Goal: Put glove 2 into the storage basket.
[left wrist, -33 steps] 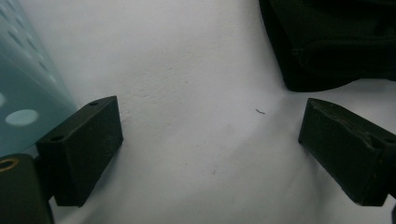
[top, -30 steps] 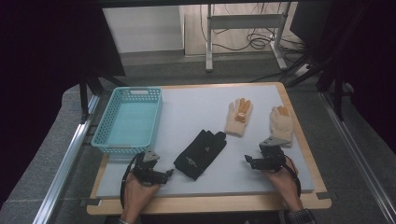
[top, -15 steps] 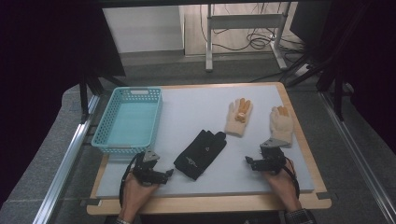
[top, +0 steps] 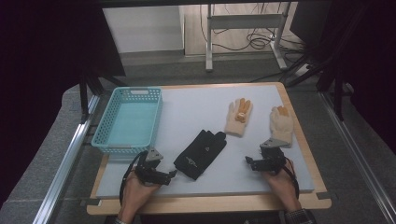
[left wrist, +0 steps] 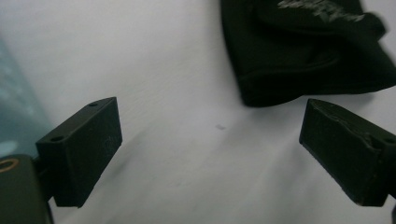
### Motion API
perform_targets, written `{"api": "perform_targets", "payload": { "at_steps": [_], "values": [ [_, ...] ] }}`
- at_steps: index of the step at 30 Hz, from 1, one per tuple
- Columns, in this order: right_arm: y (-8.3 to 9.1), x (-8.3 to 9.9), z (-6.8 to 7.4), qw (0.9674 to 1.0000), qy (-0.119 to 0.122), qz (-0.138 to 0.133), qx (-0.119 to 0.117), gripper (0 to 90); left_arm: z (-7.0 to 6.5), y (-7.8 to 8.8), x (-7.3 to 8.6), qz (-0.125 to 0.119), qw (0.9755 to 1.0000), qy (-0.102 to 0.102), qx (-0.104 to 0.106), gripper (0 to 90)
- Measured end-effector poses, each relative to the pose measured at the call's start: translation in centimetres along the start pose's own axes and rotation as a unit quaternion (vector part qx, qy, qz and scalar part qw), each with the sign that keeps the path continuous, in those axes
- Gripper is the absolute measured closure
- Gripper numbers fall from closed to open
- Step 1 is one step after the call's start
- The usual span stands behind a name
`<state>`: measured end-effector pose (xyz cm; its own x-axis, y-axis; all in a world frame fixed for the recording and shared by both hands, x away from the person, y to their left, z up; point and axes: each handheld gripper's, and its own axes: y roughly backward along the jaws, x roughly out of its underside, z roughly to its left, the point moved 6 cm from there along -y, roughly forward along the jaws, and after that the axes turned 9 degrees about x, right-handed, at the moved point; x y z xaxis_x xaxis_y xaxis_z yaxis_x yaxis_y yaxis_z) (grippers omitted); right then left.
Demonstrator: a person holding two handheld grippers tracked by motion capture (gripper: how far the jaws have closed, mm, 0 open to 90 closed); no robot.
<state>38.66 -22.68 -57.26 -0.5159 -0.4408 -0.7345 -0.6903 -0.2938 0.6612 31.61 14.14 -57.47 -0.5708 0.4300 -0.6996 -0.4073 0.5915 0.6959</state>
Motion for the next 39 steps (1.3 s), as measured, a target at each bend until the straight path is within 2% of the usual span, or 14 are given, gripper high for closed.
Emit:
{"api": "perform_targets", "payload": {
  "at_steps": [6, 9, 13, 14, 17, 18, 20, 25, 28, 31, 35, 37, 38, 39],
  "values": [
    [0.0, 0.0, 0.0, 1.0, 0.0, 0.0, 0.0, 19.4, -1.4, 0.1, -2.2, -0.004, 0.9995, -0.011, 0.028, 3.3],
    [0.0, 0.0, 0.0, 1.0, 0.0, 0.0, 0.0, 19.3, -1.9, -0.4, -4.2, -0.002, 0.9988, -0.019, 0.044, 2.3],
    [0.0, 0.0, 0.0, 1.0, 0.0, 0.0, 0.0, 19.4, -2.2, -1.9, -6.5, 0.008, 0.9981, -0.02, 0.057, 1.5],
    [0.0, 0.0, 0.0, 1.0, 0.0, 0.0, 0.0, 19.4, -2.2, -1.9, -6.5, 0.008, 0.9981, -0.02, 0.057, 1.3],
    [0.0, 0.0, 0.0, 1.0, 0.0, 0.0, 0.0, 19.3, -2.2, -3.7, -8.0, 0.021, 0.9973, -0.015, 0.068, 0.9],
    [0.0, 0.0, 0.0, 1.0, 0.0, 0.0, 0.0, 19.3, -2.2, -3.7, -8.0, 0.021, 0.9973, -0.015, 0.068, 0.8],
    [0.0, 0.0, 0.0, 1.0, 0.0, 0.0, 0.0, 19.4, -2.1, -5.2, -8.6, 0.038, 0.9969, -0.008, 0.068, 0.5],
    [0.0, 0.0, 0.0, 1.0, 0.0, 0.0, 0.0, 19.3, -1.4, -7.3, -9.2, 0.061, 0.9955, 0.0, 0.073, 0.0],
    [0.0, 0.0, 0.0, 1.0, 0.0, 0.0, 0.0, 19.3, -1.3, -7.9, -9.4, 0.069, 0.9946, 0.005, 0.077, 0.0],
    [0.0, 0.0, 0.0, 1.0, -0.001, 0.0, 0.0, 19.3, -1.1, -9.1, -9.7, 0.081, 0.9926, 0.014, 0.09, 0.0],
    [0.0, 0.0, 0.0, 1.0, 0.0, 0.0, 0.0, 19.3, -1.8, -9.6, -9.8, 0.095, 0.9913, 0.006, 0.091, 0.0],
    [0.0, 0.0, 0.0, 1.0, 0.0, 0.0, 0.0, 19.3, -2.4, -10.0, -9.6, 0.109, 0.9907, -0.01, 0.081, 0.0],
    [0.0, 0.0, 0.0, 1.0, 0.0, 0.0, 0.0, 19.3, -2.4, -10.0, -9.6, 0.109, 0.9907, -0.01, 0.081, 0.0],
    [0.0, 0.0, 0.0, 1.0, 0.0, 0.0, 0.0, 19.3, -2.8, -10.3, -9.4, 0.122, 0.9905, -0.027, 0.059, 0.0]
  ]
}}
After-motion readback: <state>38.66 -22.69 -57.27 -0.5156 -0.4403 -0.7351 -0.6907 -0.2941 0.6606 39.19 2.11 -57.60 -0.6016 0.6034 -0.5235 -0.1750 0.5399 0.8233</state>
